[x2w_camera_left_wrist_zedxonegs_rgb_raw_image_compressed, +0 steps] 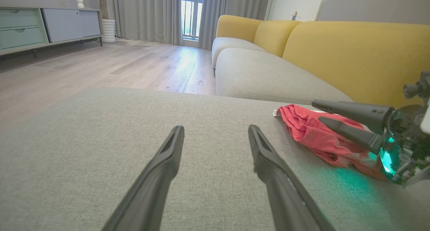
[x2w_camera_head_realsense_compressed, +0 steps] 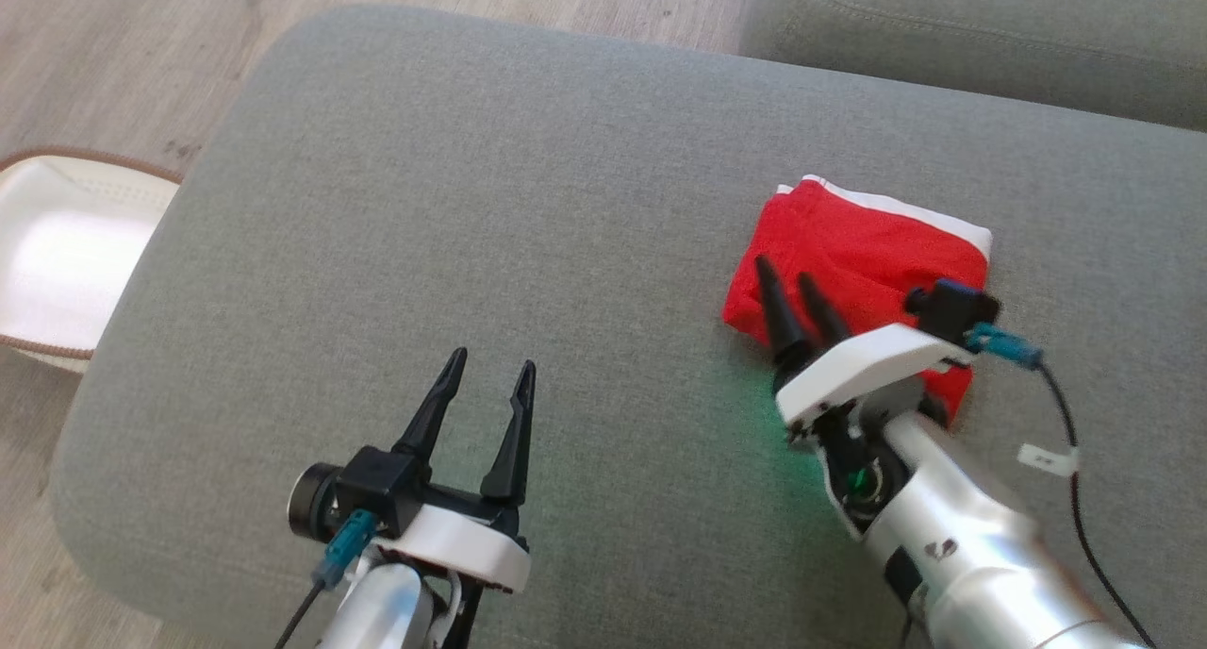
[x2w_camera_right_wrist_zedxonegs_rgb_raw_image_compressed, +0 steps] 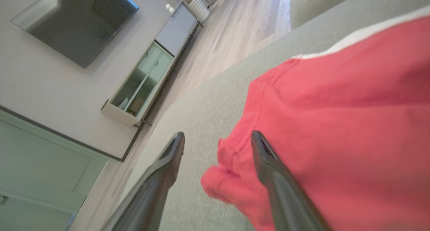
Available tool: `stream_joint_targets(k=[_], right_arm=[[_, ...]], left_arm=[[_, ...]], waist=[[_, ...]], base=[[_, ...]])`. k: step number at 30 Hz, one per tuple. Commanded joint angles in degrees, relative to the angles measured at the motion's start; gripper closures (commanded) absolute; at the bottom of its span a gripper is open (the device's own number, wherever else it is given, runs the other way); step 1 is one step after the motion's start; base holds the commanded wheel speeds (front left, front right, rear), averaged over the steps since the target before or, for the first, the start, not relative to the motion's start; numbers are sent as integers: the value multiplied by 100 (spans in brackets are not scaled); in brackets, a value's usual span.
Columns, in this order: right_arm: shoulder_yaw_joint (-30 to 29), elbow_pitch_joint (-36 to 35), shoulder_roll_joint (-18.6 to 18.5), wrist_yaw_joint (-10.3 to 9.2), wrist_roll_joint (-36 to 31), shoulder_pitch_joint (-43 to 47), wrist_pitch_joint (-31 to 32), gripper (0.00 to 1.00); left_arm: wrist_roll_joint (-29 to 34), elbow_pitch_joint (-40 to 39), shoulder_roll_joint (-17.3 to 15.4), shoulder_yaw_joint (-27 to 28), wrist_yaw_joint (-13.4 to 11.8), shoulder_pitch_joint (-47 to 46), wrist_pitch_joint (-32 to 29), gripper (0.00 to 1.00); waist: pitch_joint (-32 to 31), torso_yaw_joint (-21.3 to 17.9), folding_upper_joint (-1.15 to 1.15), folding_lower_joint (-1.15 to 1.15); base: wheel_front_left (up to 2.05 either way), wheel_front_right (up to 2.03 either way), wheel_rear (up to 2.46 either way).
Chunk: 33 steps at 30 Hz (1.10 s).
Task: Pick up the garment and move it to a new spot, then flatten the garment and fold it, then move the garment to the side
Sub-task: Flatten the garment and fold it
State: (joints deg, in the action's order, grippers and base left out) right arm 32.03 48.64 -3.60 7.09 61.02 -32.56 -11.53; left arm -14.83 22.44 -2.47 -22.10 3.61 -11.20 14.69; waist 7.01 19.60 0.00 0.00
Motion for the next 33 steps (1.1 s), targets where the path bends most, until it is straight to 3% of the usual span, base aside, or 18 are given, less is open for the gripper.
stream_joint_targets(k=[1,4,10,15,17,23,27,33], right_arm=[[374,-130,72,40,173,-40,71,0],[786,-156,72,40,340,-30,180,0],[1067,-204,72,40,444,-214,-21,0],[877,-40,21,40,-190,-536,-307,0],[609,-49,-128,40,-582,-610,-338,0],[-1010,-891,-514,40,-2502,-175,-345,0],[-1962,-1571,-346,40,-3758,500,-345,0],[-2768,-2340,-18,40,-4699,1326,-346,0]], left_arm=[[-47,-128,-53,216,1,-109,30,0],[-47,-150,-67,268,-14,-99,30,0],[-40,-225,-100,355,-29,-98,30,0],[-1,-460,-134,492,-60,-115,30,0],[25,-580,-138,555,-68,-138,30,0],[58,-1010,-123,836,-90,-195,30,0],[71,-1193,-107,992,-51,-226,30,0],[-85,-1276,-68,1285,25,-185,30,0]], waist=[[-40,-43,0,0],[-71,-142,0,0],[-112,-447,0,0],[-106,-886,0,0],[-100,-1061,0,0],[-69,-1553,0,0],[-44,-1796,0,0],[-21,-2038,0,0]], base=[[0,0,0],[0,0,0],[0,0,0],[0,0,0],[0,0,0],[0,0,0],[0,0,0],[0,0,0]])
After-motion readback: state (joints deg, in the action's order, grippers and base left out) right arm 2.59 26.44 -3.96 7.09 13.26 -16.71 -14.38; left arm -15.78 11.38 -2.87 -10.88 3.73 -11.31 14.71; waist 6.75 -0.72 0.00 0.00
